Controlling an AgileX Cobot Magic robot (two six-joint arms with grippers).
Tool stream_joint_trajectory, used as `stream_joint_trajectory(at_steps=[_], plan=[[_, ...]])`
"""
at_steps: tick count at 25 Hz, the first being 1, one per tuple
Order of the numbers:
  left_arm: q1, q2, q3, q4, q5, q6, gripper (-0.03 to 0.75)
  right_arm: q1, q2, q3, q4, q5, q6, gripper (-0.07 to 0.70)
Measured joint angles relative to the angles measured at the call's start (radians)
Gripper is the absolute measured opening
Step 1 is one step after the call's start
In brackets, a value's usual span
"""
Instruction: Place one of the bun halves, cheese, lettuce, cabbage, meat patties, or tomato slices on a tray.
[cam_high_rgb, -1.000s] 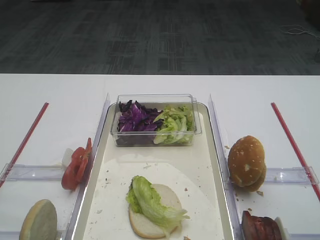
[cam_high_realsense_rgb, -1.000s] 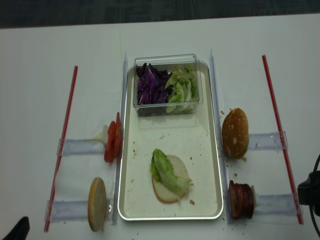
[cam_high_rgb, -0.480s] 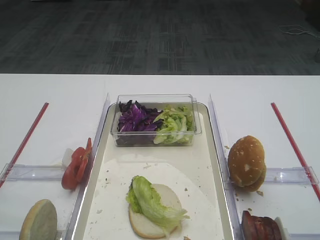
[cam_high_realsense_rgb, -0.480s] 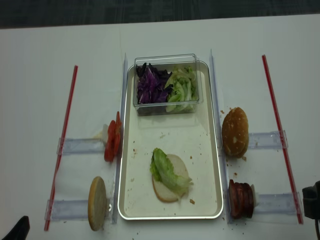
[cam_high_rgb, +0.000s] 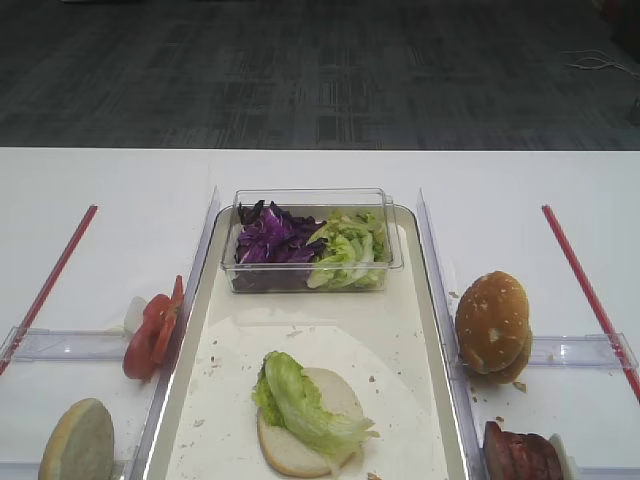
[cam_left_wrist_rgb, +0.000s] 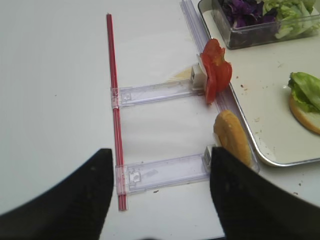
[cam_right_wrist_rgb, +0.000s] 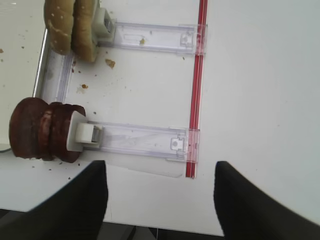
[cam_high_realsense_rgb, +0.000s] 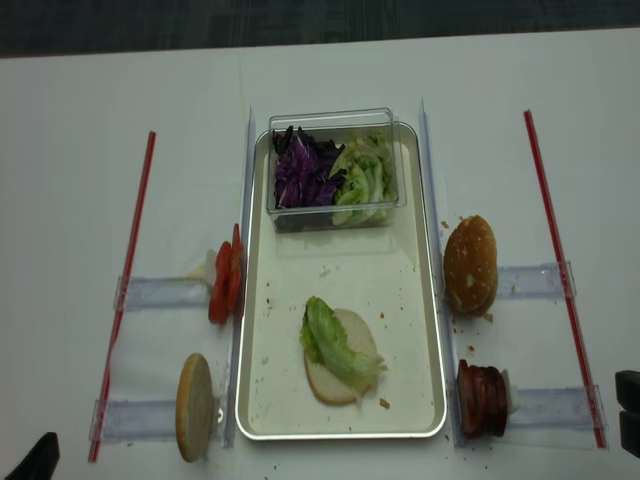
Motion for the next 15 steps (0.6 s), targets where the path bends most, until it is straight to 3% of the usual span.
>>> stream_joint_trajectory(at_steps=[15], plan=[[0.0,0.0,0.0,0.0,0.0,0.0,0.429,0.0,-0.205,0.0,0.0,0.011,0.0,0.468]])
